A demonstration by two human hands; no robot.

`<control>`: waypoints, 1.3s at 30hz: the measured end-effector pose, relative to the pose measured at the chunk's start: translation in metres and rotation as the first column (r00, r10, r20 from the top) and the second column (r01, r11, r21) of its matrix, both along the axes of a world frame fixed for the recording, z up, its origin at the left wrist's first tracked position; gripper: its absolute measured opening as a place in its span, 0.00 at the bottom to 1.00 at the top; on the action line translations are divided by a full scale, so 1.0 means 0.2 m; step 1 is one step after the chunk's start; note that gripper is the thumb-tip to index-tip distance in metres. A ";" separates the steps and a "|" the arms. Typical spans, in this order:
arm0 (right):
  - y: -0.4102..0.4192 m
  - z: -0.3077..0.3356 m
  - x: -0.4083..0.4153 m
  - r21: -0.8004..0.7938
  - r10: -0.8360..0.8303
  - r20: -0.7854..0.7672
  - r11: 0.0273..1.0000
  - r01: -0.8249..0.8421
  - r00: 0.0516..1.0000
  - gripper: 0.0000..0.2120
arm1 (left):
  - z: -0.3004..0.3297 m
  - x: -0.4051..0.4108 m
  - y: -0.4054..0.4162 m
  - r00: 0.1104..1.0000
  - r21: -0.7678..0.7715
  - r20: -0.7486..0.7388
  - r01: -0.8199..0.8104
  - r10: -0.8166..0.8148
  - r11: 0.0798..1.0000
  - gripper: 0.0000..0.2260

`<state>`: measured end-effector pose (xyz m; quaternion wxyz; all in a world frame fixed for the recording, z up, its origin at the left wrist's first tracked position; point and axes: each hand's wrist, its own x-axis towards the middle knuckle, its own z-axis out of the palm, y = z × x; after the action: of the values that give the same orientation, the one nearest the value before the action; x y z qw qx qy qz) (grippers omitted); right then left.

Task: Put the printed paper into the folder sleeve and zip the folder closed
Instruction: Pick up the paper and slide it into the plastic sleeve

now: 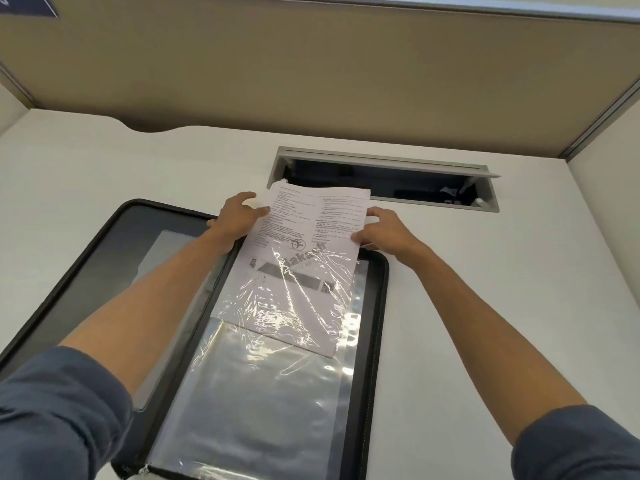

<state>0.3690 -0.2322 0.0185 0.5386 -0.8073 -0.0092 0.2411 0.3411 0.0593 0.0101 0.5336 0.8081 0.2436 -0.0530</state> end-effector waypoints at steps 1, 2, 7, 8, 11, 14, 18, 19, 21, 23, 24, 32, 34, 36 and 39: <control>-0.01 0.00 0.00 -0.017 0.031 0.004 0.999 -0.031 1.000 0.21 | 0.00 0.00 0.00 1.000 -0.025 -0.007 0.005 -0.005 1.000 0.22; -0.01 -0.01 0.00 -0.027 0.049 0.010 0.998 -0.049 0.999 0.22 | 0.00 -0.01 0.01 1.000 -0.029 -0.020 0.022 -0.023 0.999 0.23; 0.02 -0.03 -0.01 -0.033 -0.061 0.065 0.997 0.063 0.996 0.23 | 0.02 -0.03 0.03 0.990 0.080 -0.105 0.102 -0.093 0.992 0.18; 0.04 -0.04 -0.01 -0.022 -0.088 0.054 0.996 0.090 0.995 0.21 | 0.02 -0.03 0.04 0.990 0.106 -0.105 0.105 -0.094 0.989 0.15; 0.05 -0.06 -0.01 -0.021 -0.104 0.038 0.994 0.105 0.994 0.12 | 0.02 -0.04 0.03 0.991 0.161 -0.095 0.112 -0.097 0.981 0.08; 0.04 -0.07 -0.02 -0.062 -0.055 0.057 0.996 0.059 0.997 0.09 | 0.01 -0.05 0.01 0.996 0.210 -0.061 0.084 -0.072 0.974 0.11; 0.00 -0.05 -0.01 -0.115 0.094 0.018 0.989 -0.091 0.995 0.06 | -0.02 -0.05 0.01 0.993 0.101 -0.014 0.117 -0.116 0.988 0.24; 0.00 -0.05 -0.01 -0.126 0.118 0.001 0.985 -0.117 0.993 0.04 | -0.02 -0.05 0.01 0.991 0.077 -0.011 0.133 -0.133 0.988 0.25; 0.00 -0.05 0.01 -0.155 0.136 -0.011 0.978 -0.136 0.991 0.05 | -0.02 -0.06 0.01 0.988 0.071 -0.003 0.157 -0.157 0.985 0.21; 0.02 -0.05 0.01 -0.227 0.140 0.070 0.967 -0.120 0.988 0.14 | -0.02 -0.07 0.00 0.987 0.059 0.015 0.158 -0.159 0.986 0.14; 0.04 -0.05 0.02 -0.274 0.133 0.130 0.957 -0.094 0.982 0.20 | -0.02 -0.07 0.00 0.988 0.063 0.013 0.150 -0.151 0.987 0.13; 0.22 -0.01 0.07 -0.508 0.354 0.219 0.837 -0.204 0.909 0.19 | 0.01 -0.13 0.00 0.978 0.229 -0.043 0.206 -0.202 0.951 0.31; 0.24 0.00 0.07 -0.613 0.419 0.225 0.762 -0.207 0.880 0.20 | 0.00 -0.15 0.00 0.968 0.306 -0.046 0.251 -0.249 0.919 0.35; 0.26 0.00 0.07 -0.699 0.470 0.243 0.691 -0.183 0.848 0.21 | -0.03 -0.17 0.01 0.957 0.353 -0.038 0.283 -0.289 0.892 0.37; 0.29 0.00 0.06 -0.693 0.492 0.250 0.692 -0.200 0.834 0.25 | -0.05 -0.19 0.02 0.945 0.353 -0.010 0.308 -0.326 0.884 0.35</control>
<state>0.3808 -0.1740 0.0189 0.1580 -0.9558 -0.1970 0.1506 0.3031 0.0634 -0.0008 0.3714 0.9199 0.1007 -0.0754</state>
